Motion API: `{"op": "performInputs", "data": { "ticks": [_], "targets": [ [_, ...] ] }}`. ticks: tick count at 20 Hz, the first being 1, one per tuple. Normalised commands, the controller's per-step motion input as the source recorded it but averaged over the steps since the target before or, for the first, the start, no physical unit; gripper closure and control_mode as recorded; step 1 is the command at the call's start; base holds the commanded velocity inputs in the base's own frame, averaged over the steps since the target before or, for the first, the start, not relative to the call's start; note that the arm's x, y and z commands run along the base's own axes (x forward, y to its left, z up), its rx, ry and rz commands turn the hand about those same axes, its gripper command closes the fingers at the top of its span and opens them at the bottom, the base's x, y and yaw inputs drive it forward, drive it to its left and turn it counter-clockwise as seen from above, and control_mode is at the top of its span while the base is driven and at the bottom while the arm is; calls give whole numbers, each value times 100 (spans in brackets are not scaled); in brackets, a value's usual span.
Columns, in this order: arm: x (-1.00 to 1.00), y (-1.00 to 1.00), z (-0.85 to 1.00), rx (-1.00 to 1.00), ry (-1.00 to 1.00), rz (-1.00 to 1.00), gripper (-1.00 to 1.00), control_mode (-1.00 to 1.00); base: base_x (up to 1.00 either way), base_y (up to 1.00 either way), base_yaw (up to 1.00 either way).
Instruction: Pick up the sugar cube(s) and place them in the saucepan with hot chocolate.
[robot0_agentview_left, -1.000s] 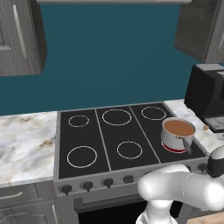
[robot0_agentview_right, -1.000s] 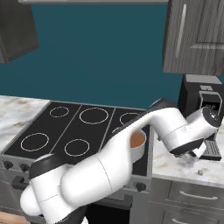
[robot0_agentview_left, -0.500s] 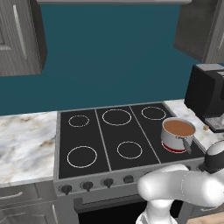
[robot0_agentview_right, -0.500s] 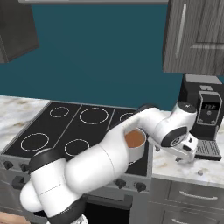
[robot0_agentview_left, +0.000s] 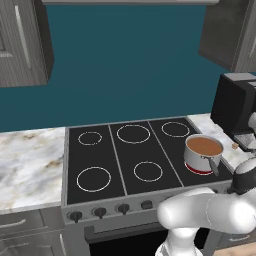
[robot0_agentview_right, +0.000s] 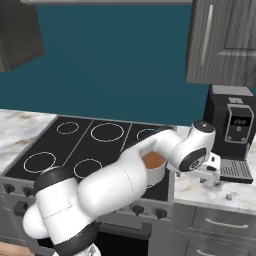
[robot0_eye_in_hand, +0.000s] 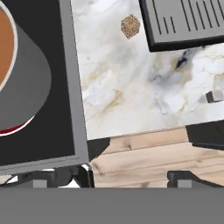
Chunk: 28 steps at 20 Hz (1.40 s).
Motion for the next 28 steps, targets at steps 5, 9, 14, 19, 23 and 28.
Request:
{"op": "performInputs", "data": {
  "ticks": [5, 9, 14, 19, 23, 28],
  "targets": [
    [26, -33, -25, -10, -1, 26, -100, -100, 0, 0, 0],
    [6, -48, -53, -1, -12, 17, -100, -100, 0, 0, 0],
    [0, -56, -19, 0, -13, 6, -100, -100, 0, 0, 0],
    [5, -48, 0, -1, 0, 0, -100, -100, 0, 0, 0],
    [3, -51, -2, 0, 0, 0, -100, -100, 0, 0, 0],
    [0, -18, -22, 0, 0, 0, -100, -100, 0, 0, 0]
  ]
}}
